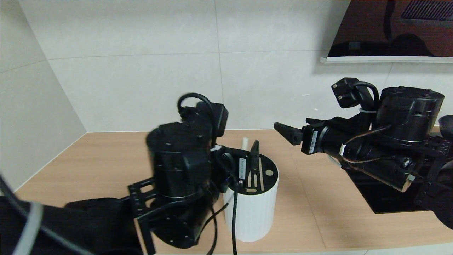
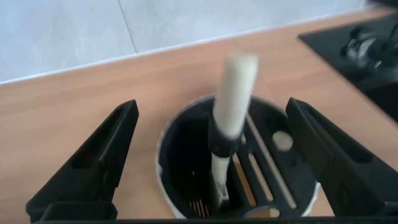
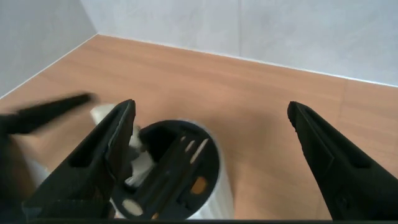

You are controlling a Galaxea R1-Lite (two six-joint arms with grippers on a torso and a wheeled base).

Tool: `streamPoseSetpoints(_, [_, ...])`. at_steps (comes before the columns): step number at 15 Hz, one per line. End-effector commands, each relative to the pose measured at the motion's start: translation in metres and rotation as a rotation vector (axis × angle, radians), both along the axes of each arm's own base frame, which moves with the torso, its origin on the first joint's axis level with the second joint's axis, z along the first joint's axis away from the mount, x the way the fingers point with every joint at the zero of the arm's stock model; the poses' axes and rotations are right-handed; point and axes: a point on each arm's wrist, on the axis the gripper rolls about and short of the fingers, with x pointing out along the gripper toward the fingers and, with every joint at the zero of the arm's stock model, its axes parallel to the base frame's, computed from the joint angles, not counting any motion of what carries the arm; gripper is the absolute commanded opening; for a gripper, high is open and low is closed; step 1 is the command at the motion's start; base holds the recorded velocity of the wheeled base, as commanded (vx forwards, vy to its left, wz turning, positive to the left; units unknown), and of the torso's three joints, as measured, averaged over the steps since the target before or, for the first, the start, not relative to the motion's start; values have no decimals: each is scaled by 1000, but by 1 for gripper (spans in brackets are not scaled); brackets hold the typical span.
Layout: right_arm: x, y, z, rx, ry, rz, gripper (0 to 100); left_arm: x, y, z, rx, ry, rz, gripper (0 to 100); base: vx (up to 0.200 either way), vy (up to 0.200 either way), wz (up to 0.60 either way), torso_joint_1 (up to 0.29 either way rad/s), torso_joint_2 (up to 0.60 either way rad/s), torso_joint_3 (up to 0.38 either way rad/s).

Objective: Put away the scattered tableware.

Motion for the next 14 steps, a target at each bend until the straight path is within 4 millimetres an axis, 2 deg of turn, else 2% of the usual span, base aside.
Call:
streamPoseSetpoints(1, [-7,-8,11,18,-36,-15,100,-47,64,64,-82,-59,-73,100,0,0,0,0,0,0])
streamPoseSetpoints(3, [-32,-26,31,55,-94,-29,100,-68,113,83,-90,-57,-94,100,0,0,0,0,0,0])
streamPoseSetpoints(4, [-45,-39,42,82,-130,-41,100,-80,140,81,-91,-58,-79,100,0,0,0,0,0,0])
streamPoseSetpoints(5, [-53,-51,47,96,-147,-77,100,-90,158,80,-103,-76,-50,100,0,0,0,0,0,0])
streamPoseSetpoints(6, [-60,-58,47,100,-153,-100,100,-97,167,79,-111,-91,-34,100,0,0,0,0,0,0])
streamPoseSetpoints(7, [-81,-80,43,107,-167,-149,100,-118,189,76,-136,-135,11,100,0,0,0,0,0,0])
streamPoseSetpoints(9, [-108,-109,38,108,-209,-210,100,-143,211,69,-145,-162,55,100,0,0,0,0,0,0])
streamPoseSetpoints(10, [-133,-135,32,83,-243,-301,100,-167,229,58,-133,-165,104,100,0,0,0,0,0,0])
streamPoseSetpoints(11, [-152,-150,27,70,-253,-354,100,-185,241,52,-118,-177,138,100,0,0,0,0,0,0])
streamPoseSetpoints(12, [-163,-155,25,69,-259,-366,100,-194,245,48,-114,-181,159,100,0,0,0,0,0,0])
streamPoseSetpoints(13, [-195,-167,19,62,-254,-371,100,-217,254,40,-116,-206,208,100,0,0,0,0,0,0])
streamPoseSetpoints(14, [-216,-174,13,56,-246,-371,100,-230,258,35,-121,-229,221,100,0,0,0,0,0,0])
